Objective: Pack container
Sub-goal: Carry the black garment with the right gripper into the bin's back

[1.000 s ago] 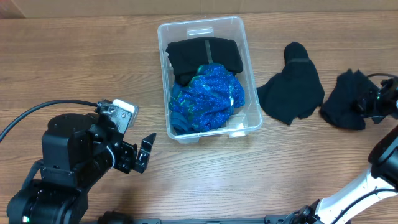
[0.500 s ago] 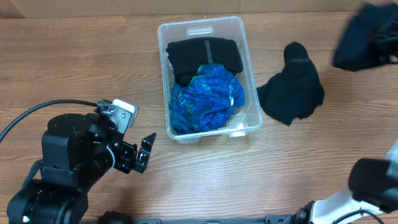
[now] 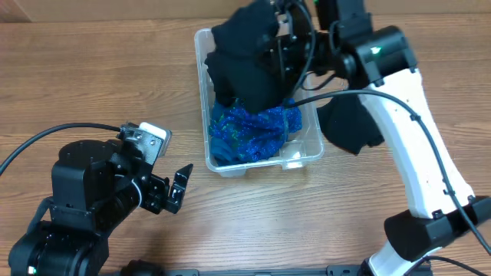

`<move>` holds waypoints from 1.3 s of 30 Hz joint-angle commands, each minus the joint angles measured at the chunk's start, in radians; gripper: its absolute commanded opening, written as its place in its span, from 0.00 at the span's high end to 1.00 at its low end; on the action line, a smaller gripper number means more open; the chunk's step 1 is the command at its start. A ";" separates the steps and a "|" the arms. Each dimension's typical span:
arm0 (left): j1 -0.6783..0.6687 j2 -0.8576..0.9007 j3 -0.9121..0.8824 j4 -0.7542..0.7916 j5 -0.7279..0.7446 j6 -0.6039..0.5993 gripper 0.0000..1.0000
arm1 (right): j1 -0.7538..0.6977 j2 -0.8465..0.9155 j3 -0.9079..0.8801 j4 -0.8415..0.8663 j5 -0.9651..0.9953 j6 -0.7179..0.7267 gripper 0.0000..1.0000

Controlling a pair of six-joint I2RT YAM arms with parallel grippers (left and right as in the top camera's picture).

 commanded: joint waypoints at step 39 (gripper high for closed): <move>0.006 0.000 0.014 0.000 0.009 0.012 0.00 | 0.044 0.239 0.097 0.485 0.451 1.362 0.96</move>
